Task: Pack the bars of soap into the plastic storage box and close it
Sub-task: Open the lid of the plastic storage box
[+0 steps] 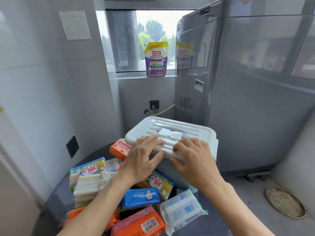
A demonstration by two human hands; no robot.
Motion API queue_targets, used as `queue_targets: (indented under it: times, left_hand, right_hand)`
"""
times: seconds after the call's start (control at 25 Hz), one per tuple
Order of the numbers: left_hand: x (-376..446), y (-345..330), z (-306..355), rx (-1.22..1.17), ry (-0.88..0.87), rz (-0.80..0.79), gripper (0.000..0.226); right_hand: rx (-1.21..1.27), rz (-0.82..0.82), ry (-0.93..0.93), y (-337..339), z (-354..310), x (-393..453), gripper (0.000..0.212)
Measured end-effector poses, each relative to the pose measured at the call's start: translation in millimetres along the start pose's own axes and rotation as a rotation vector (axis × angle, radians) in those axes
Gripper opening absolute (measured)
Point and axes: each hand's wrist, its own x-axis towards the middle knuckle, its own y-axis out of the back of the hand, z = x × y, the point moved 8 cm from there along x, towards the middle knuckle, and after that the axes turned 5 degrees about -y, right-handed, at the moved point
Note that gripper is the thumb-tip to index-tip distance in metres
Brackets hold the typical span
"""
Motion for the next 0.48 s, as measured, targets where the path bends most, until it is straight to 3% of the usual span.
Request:
queue_targets:
  times: [0.32,0.48]
  left_hand:
    - [-5,17,0,-0.133,0.031,0.168,0.047]
    - [-8,38,9,-0.042,-0.018,0.335,0.068]
  right_hand:
    - [0.074,0.062,-0.106,3,1,14,0.022]
    - [0.199,0.18,-0.199,24,18,21,0.021]
